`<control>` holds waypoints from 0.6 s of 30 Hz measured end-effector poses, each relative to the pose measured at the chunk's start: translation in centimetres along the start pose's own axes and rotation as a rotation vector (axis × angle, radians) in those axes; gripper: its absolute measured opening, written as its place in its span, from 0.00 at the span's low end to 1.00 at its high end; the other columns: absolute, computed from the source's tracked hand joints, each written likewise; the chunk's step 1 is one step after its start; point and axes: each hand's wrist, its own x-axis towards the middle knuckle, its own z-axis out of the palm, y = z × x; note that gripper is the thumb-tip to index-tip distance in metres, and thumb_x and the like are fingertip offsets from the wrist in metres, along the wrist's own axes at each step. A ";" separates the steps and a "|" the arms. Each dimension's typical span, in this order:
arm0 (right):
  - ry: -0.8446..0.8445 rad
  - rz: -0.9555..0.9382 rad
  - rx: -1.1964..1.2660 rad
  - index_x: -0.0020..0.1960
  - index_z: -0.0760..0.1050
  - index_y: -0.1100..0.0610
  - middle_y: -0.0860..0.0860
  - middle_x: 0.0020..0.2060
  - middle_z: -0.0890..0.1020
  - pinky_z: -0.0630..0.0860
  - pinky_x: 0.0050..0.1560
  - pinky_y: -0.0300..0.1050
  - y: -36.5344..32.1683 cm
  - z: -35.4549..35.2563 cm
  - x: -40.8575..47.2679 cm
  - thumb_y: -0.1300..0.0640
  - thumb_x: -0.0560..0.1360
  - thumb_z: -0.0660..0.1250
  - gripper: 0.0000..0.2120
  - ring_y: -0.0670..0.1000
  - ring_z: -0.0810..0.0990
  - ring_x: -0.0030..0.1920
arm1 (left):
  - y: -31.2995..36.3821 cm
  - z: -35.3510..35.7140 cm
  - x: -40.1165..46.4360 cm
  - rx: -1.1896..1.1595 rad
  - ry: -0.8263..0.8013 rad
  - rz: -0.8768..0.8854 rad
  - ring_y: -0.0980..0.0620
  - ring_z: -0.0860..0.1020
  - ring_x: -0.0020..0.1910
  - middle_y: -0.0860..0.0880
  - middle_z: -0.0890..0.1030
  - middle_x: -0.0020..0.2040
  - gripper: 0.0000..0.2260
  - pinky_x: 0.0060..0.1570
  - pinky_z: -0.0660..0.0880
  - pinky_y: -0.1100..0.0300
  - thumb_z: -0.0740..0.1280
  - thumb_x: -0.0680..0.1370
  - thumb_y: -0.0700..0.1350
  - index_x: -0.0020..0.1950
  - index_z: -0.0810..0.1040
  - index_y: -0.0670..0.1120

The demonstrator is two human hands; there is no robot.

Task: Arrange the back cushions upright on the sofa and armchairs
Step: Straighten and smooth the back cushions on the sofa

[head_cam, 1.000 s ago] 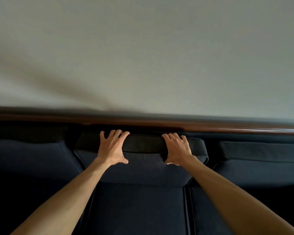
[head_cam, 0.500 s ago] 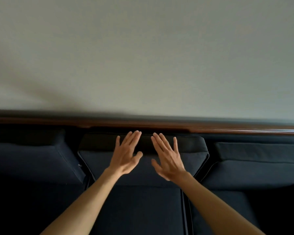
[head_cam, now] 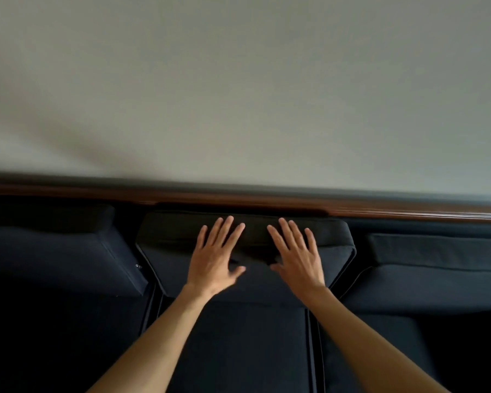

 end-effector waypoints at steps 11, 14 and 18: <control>-0.004 0.038 -0.051 0.79 0.54 0.51 0.55 0.78 0.60 0.56 0.75 0.62 2.5 1.4 -1.8 0.53 0.60 0.83 0.57 0.57 0.60 0.77 | -6.6 0.2 -2.3 0.080 -0.046 -0.091 0.43 0.57 0.78 0.45 0.58 0.79 0.45 0.72 0.59 0.39 0.75 0.69 0.57 0.79 0.53 0.55; 0.028 0.119 -0.006 0.78 0.58 0.54 0.56 0.77 0.63 0.55 0.73 0.70 0.4 0.7 -2.3 0.57 0.59 0.78 0.52 0.60 0.59 0.77 | -7.0 -0.6 -3.2 -0.079 -0.008 -0.127 0.45 0.58 0.78 0.46 0.61 0.78 0.38 0.74 0.57 0.41 0.75 0.72 0.50 0.78 0.60 0.52; 0.186 0.059 0.184 0.62 0.78 0.55 0.54 0.65 0.77 0.61 0.67 0.75 -8.3 -1.0 -1.1 0.53 0.59 0.71 0.31 0.60 0.73 0.68 | -9.1 -3.4 -4.8 -0.410 0.110 -0.177 0.50 0.70 0.70 0.50 0.75 0.68 0.19 0.71 0.60 0.57 0.71 0.76 0.46 0.67 0.76 0.48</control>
